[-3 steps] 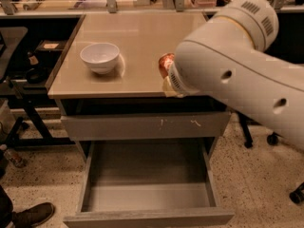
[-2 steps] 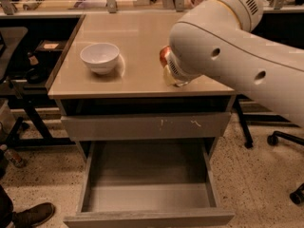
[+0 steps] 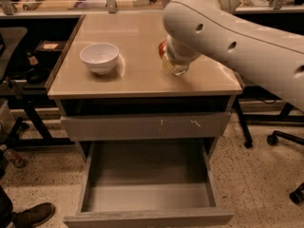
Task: Pick coke can from middle drawer and place on counter
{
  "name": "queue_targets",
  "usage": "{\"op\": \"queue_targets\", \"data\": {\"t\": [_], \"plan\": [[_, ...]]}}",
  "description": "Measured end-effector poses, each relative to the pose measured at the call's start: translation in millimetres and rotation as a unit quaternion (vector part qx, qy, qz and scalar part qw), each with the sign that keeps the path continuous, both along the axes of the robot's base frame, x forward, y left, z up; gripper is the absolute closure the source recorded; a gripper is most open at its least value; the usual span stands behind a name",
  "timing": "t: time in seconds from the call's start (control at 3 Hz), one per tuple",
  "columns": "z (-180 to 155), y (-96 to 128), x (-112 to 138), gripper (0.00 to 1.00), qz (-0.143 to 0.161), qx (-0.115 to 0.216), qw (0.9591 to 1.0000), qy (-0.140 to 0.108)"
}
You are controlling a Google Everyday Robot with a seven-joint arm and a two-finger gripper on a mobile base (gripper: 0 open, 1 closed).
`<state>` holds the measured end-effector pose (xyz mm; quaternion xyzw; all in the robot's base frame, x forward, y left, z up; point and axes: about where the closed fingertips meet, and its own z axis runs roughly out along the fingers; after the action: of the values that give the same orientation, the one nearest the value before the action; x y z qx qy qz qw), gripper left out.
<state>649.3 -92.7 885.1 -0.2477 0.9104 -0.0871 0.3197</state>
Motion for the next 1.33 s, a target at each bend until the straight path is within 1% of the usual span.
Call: {"op": "queue_targets", "data": {"t": [0.33,0.67,1.0,1.33], "plan": [[-9.3,8.7,27.1,1.00,0.009,-0.001,0.9999,0.011],[-22.0,17.8,46.6,1.00,0.016,0.002,0.9996,0.024],[-33.4,20.8,58.0,1.00,0.019,0.004,0.9992,0.034],[-33.8,20.9,58.3,0.81,0.019,0.005,0.9992,0.034]]}}
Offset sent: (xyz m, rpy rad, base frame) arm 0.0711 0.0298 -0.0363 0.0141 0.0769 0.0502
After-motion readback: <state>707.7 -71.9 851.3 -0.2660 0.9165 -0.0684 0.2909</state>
